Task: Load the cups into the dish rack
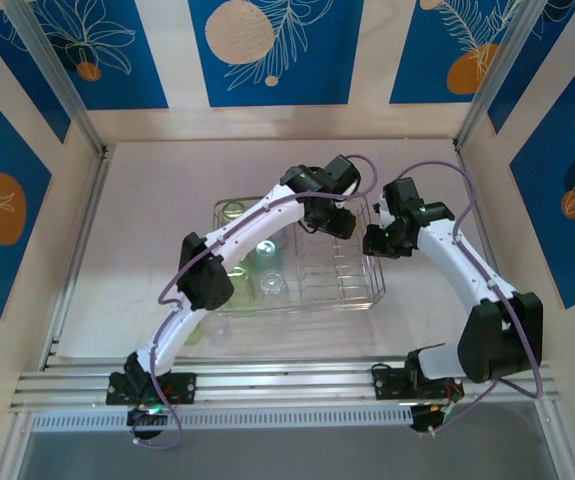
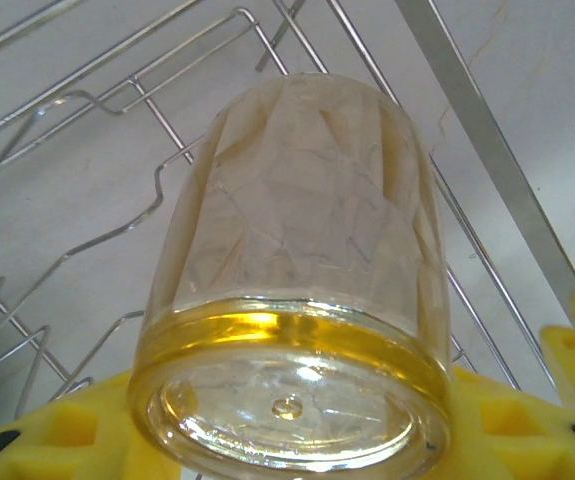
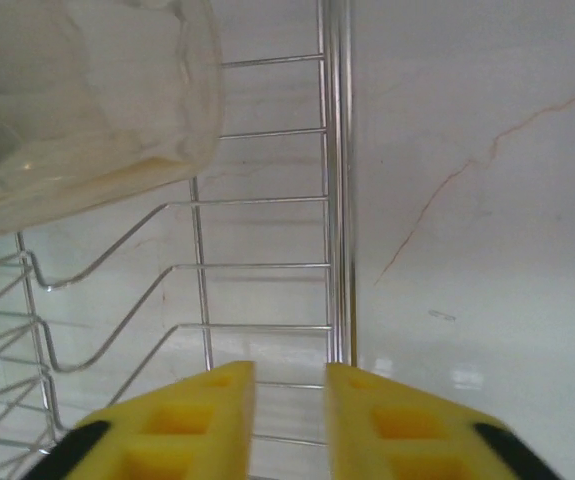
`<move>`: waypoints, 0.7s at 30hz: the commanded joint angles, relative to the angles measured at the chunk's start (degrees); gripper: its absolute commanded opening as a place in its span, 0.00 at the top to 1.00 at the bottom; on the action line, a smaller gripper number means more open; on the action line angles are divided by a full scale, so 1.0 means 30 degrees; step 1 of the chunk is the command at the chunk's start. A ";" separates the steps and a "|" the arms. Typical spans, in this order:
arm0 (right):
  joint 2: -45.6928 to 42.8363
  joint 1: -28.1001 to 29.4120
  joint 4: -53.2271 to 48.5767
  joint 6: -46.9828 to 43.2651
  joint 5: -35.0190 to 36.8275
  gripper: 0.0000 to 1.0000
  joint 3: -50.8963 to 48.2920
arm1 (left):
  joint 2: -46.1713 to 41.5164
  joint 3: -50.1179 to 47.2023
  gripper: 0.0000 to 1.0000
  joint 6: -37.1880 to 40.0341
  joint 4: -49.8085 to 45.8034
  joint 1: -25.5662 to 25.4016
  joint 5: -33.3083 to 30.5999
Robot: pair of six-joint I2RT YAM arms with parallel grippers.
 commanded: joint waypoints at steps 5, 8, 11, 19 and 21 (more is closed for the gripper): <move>-0.2512 -0.0452 -0.1054 0.0318 0.0859 0.64 0.0790 | -0.0026 0.0684 1.00 -0.0153 0.0055 -0.0207 -0.0674; -0.1691 -0.1055 -0.1463 -0.0221 0.0857 0.62 0.1333 | 0.0030 0.0670 1.00 -0.0213 0.0143 -0.0247 -0.0594; -0.0681 -0.1238 -0.1560 -0.0635 0.0667 0.60 0.1425 | 0.0089 0.0685 1.00 -0.0272 0.0100 -0.0249 -0.0528; 0.0754 -0.0987 -0.0683 -0.0684 0.0209 0.62 0.0831 | 0.0264 0.0685 1.00 -0.0213 0.0027 -0.0298 -0.0558; 0.1038 -0.0863 -0.0542 -0.0678 0.0176 0.65 0.0722 | 0.0345 0.0663 1.00 -0.0214 0.0027 -0.0324 -0.0528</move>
